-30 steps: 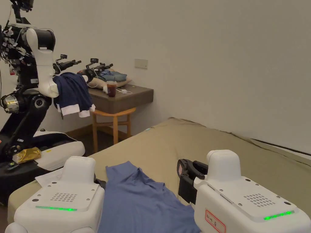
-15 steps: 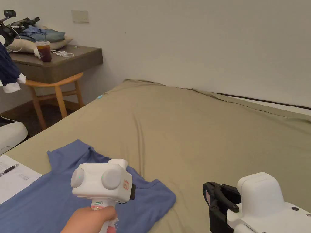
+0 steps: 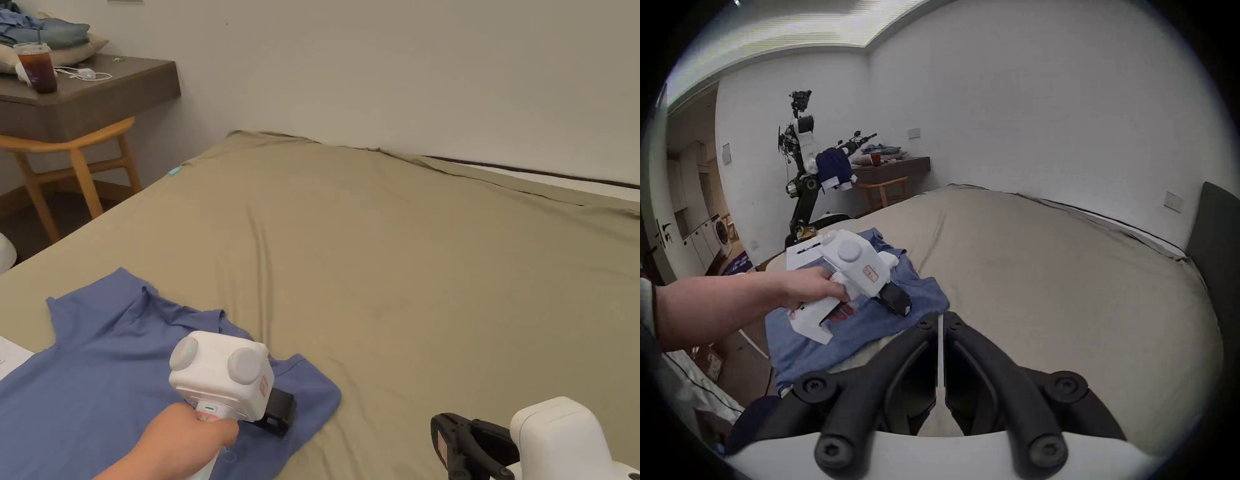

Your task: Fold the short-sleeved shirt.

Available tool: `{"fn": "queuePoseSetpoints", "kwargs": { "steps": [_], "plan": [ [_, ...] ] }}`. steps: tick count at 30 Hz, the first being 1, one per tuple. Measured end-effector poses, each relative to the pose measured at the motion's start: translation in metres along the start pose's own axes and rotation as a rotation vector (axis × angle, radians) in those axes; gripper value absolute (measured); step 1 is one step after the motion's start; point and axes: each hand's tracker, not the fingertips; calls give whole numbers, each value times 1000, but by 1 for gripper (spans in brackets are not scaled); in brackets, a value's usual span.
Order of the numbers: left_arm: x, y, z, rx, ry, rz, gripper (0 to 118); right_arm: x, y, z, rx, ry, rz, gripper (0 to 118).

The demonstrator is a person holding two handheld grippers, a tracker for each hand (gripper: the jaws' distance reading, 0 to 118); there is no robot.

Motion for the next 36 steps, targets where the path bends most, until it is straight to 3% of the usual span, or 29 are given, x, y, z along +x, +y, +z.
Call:
{"fn": "queuePoseSetpoints", "kwargs": {
  "steps": [6, 8, 9, 10, 11, 12, 13, 15, 18, 21, 25, 29, 36],
  "plan": [
    [-1, -7, -3, 15, -6, -30, 114, 7, -5, 8, -8, -7, -14, 5],
    [-3, -10, 4, 10, 2, -47, 109, 10, -5, 13, -5, -6, -30, 5],
    [-4, -11, 9, 25, -6, -30, 90, 12, -6, 16, -3, -9, -37, 5],
    [-5, -12, 18, 72, -13, 0, 61, 13, -6, 20, 2, -11, -40, 5],
    [-7, -12, 27, 115, 3, 9, 19, 14, -7, 24, 8, -17, -40, 5],
    [-9, -13, 31, 137, 48, 20, 7, 15, -7, 28, 15, -27, -39, 5],
    [-14, -17, 34, 158, 109, 34, 7, 17, -7, 32, 27, -53, -34, 5],
    [-23, -20, 35, 131, -4, 61, 7, 20, -7, 42, 54, -109, -28, 5],
    [-16, -22, 53, 176, 24, 54, 7, 27, -5, 60, 90, -214, -16, 5],
    [4, -11, 79, 233, 64, 1, 7, 42, -3, 87, 145, -314, -35, 5],
    [49, 14, 95, 218, -38, -49, 7, 71, -4, 132, 171, -471, -68, 5],
    [150, 25, 108, 220, -131, -197, 7, 99, -16, 183, 157, -622, -84, 5],
    [390, 16, 110, 182, -311, -490, 7, 143, -58, 308, 138, -892, -173, 5]
  ]
}}
